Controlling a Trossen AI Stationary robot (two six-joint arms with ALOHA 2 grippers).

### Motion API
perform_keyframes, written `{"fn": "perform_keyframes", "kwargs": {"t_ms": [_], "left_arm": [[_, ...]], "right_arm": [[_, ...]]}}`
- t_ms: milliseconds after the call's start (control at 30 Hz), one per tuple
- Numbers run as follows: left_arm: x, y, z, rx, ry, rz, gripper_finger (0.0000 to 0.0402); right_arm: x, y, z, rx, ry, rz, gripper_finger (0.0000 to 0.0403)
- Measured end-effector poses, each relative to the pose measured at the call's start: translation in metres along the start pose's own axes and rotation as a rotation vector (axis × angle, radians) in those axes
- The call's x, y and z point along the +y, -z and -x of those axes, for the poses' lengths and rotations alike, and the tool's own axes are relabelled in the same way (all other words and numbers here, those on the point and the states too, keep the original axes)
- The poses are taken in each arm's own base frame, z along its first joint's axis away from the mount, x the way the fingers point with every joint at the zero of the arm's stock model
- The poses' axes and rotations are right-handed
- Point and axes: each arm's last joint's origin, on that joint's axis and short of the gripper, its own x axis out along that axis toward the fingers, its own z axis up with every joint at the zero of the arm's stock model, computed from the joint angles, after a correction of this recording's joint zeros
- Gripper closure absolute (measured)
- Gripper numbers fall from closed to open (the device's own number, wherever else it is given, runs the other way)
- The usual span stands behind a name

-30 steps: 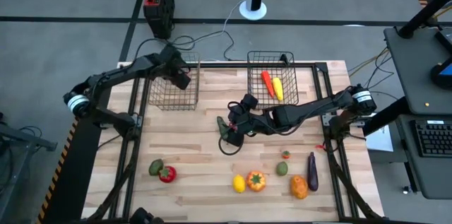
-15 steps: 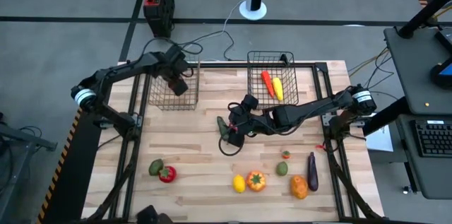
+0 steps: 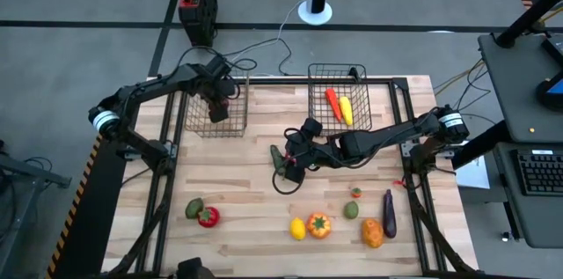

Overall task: Sort produce into baskets
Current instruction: Put the apple into the left yellow wire basket

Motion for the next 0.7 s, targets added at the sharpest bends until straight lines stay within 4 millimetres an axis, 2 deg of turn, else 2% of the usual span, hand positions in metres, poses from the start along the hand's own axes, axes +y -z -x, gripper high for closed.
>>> {"fn": "perform_keyframes", "kwargs": {"t_ms": [200, 367, 700], "left_arm": [[-0.006, -0.005, 0.0, -0.021, 0.003, -0.03, 0.0114], [-0.01, -0.017, 0.0, -0.131, 0.013, -0.014, 0.0114], [-0.012, -0.013, -0.012, -0.167, -0.005, 0.069, 0.0114]], "right_arm": [[0.0, 0.0, 0.0, 0.002, 0.0, 0.002, 0.0082], [0.0, 0.0, 0.0, 0.002, 0.0, 0.006, 0.0085], [0.001, 0.001, 0.0, 0.004, -0.001, 0.022, 0.0079]]}}
